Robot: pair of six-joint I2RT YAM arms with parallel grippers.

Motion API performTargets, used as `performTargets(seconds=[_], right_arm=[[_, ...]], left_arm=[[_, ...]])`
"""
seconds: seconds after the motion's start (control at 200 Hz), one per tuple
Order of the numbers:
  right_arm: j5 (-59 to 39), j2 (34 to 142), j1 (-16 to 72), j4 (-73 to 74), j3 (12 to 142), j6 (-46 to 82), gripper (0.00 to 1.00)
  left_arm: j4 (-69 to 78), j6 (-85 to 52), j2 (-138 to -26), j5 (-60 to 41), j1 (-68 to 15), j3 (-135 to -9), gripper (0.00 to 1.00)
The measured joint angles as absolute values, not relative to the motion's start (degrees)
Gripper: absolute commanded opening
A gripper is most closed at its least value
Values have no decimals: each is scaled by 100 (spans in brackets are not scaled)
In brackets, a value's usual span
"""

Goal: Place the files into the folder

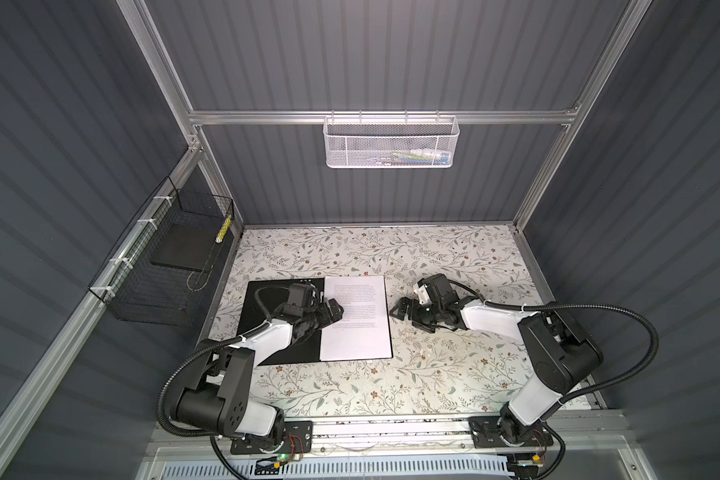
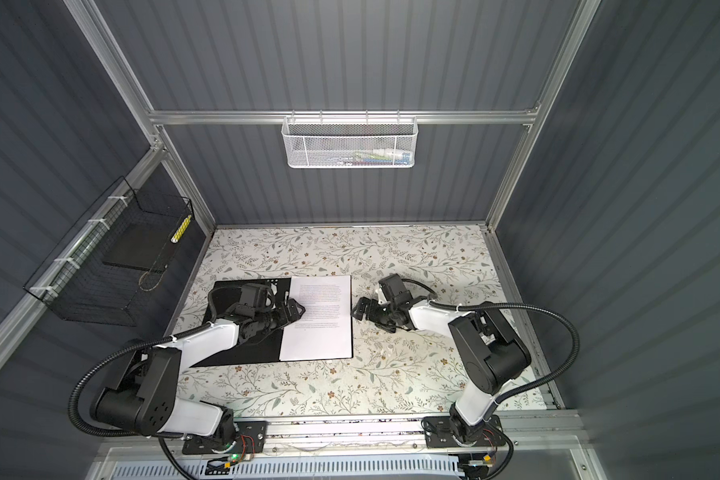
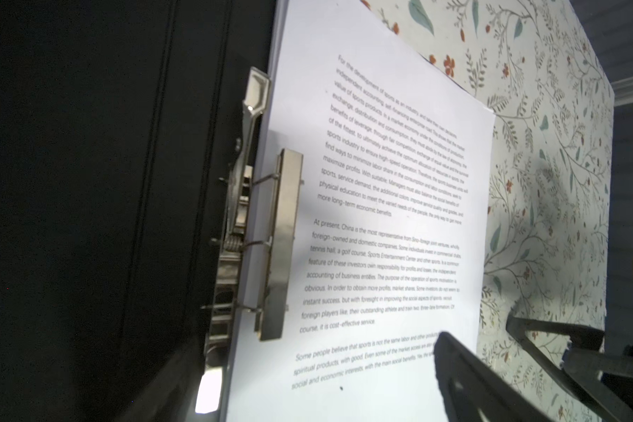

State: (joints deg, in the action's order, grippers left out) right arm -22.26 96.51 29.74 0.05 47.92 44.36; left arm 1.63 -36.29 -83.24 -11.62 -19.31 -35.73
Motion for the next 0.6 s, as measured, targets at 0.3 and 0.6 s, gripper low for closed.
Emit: performTargets(seconds=[0.3, 0.6], right_arm=[[-1918, 9238, 2283, -3, 4379, 4554, 99], [-1378, 8204, 1358, -384, 3551, 4595, 99]], left_arm=[[1048, -3887, -8982, -1116, -3052, -3841, 100], [1664, -4147, -10132, -1015, -4217, -4818, 100]])
